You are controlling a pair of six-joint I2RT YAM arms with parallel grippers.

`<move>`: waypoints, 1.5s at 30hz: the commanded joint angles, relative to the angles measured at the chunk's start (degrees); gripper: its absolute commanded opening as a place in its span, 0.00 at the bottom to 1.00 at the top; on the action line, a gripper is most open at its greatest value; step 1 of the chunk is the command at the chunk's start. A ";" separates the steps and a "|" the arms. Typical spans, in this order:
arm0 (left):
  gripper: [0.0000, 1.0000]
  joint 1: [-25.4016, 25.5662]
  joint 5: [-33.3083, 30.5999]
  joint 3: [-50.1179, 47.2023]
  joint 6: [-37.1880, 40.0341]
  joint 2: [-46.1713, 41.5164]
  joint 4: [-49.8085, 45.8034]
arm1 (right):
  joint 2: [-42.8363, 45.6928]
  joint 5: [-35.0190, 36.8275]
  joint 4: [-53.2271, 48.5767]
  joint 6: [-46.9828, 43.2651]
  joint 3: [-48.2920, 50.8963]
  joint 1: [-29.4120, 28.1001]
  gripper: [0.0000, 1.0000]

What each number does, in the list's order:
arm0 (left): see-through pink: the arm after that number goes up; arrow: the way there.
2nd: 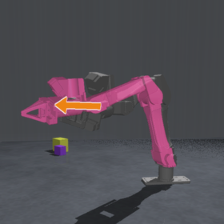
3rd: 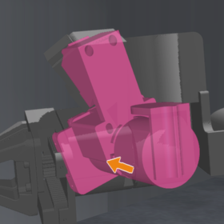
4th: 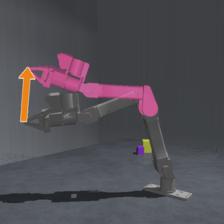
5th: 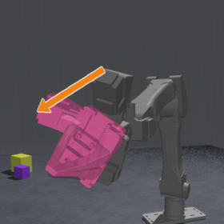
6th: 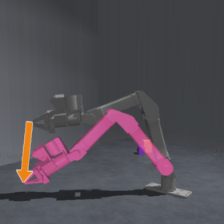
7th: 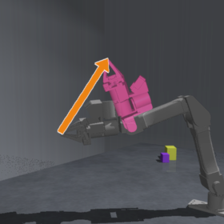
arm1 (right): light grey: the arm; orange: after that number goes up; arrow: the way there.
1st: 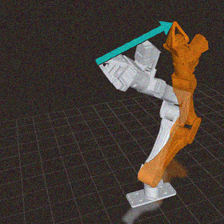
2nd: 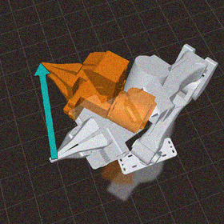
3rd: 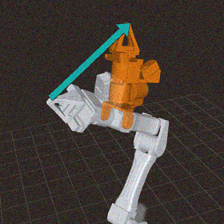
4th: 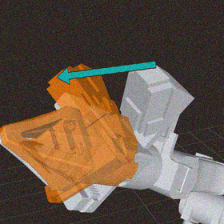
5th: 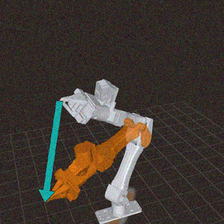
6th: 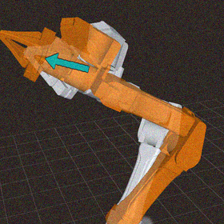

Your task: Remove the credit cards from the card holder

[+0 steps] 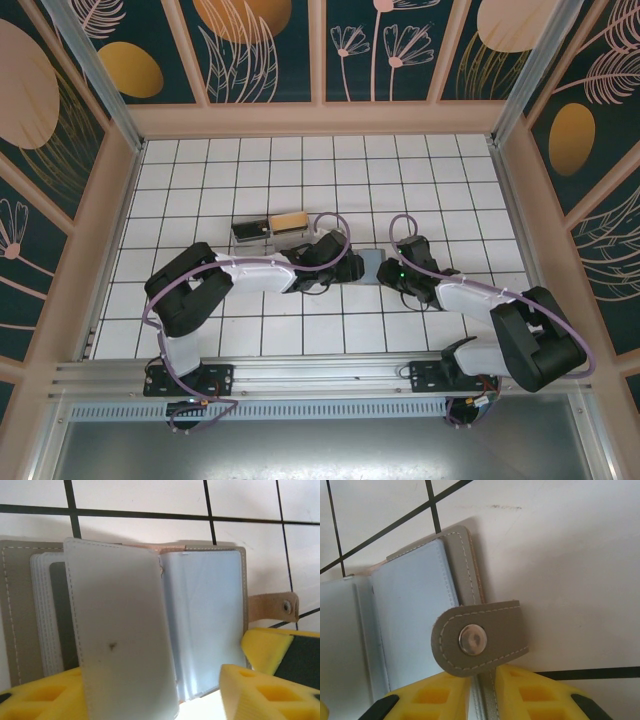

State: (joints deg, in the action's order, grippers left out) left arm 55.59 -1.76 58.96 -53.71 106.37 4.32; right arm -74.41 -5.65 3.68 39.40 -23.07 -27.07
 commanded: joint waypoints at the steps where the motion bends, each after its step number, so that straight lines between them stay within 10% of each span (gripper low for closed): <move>1: 0.70 0.55 0.98 1.77 1.57 0.55 1.78 | -0.65 -0.93 -2.09 0.76 1.79 -0.65 0.24; 17: 0.60 1.71 8.99 8.69 3.59 4.70 6.81 | -0.04 -0.41 -2.23 0.77 1.98 -0.44 0.24; 28: 0.51 1.54 -4.92 5.66 5.10 -2.21 -3.15 | 5.63 2.40 -6.27 -0.47 -0.24 0.47 0.26; 39: 0.10 -0.84 -10.11 -1.84 3.71 -5.26 -5.40 | 6.48 -7.32 -0.61 -3.37 -4.28 -0.02 0.25; 45: 0.06 -1.35 -9.84 -2.81 3.79 -2.80 -4.27 | 2.05 -10.98 4.21 -2.26 -5.67 -2.26 0.23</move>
State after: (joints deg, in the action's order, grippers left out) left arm 54.63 -10.81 56.97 -49.80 102.02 -0.01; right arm -70.61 -12.43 3.49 37.41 -27.07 -28.69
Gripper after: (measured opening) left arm 0.072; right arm 0.232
